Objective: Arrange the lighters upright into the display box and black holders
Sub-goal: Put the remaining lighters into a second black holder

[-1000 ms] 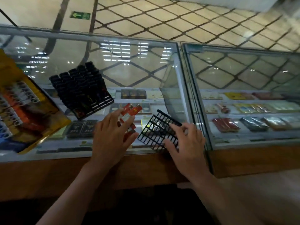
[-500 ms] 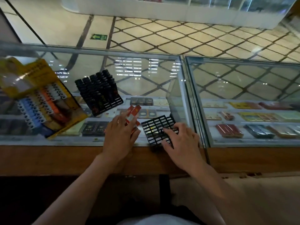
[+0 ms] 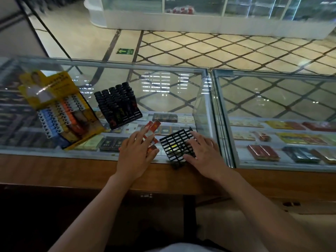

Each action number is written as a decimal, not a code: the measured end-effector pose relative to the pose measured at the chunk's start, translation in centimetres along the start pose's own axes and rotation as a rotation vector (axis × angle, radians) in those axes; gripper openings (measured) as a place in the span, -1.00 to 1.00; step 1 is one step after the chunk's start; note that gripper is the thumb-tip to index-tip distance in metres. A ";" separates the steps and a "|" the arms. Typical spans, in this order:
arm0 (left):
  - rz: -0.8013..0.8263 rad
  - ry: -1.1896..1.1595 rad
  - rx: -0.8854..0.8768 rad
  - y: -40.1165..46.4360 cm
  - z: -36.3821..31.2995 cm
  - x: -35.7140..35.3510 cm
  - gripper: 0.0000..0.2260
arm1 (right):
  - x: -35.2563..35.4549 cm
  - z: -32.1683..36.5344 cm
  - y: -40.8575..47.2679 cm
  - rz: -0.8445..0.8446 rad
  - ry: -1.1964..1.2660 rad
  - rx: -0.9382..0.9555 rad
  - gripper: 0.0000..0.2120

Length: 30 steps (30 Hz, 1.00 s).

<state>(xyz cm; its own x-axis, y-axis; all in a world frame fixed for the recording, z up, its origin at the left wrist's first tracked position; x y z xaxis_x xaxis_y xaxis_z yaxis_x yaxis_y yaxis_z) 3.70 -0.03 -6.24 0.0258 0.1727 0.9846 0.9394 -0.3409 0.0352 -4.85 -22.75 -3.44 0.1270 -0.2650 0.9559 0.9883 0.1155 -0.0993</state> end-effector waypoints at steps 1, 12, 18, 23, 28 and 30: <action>-0.002 -0.014 -0.002 0.0 0.0 0.1 -0.48 | 0.4 -0.5 0.6 0.035 0.033 0.038 -0.52; 0.001 -0.036 0.016 -0.1 -0.1 0.1 -0.52 | 0.7 1.6 0.7 -0.222 0.169 -0.031 -0.59; -0.002 -0.018 0.038 0.1 -0.2 -0.1 -0.52 | -1.0 3.6 2.4 -0.170 0.020 -0.165 -0.23; 0.001 -0.036 0.025 0.1 0.1 -0.2 -0.52 | 0.2 0.7 2.8 -0.043 0.048 -0.046 -0.15; 0.006 -0.033 0.009 0.2 0.3 -0.3 -0.50 | 1.8 -2.1 3.4 0.147 0.049 0.214 -0.28; 0.011 -0.031 0.011 0.3 0.3 -0.3 -0.50 | 2.0 -2.4 3.2 0.070 0.075 0.267 -0.29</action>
<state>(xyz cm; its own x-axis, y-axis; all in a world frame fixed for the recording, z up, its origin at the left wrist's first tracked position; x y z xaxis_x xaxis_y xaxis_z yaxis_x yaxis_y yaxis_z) 4.05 0.08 -6.57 0.0461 0.1975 0.9792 0.9427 -0.3328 0.0227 -1.26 -25.23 -2.55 0.2094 -0.3164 0.9253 0.9212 0.3810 -0.0782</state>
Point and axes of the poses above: each hand's wrist, its own y-axis towards the middle knuckle, its own x-axis out of the back of the hand, z = x × y, the point moved 3 cm from there along y, towards the middle knuckle, and after that the axes turned 10 degrees about x, right-handed, at the moved point
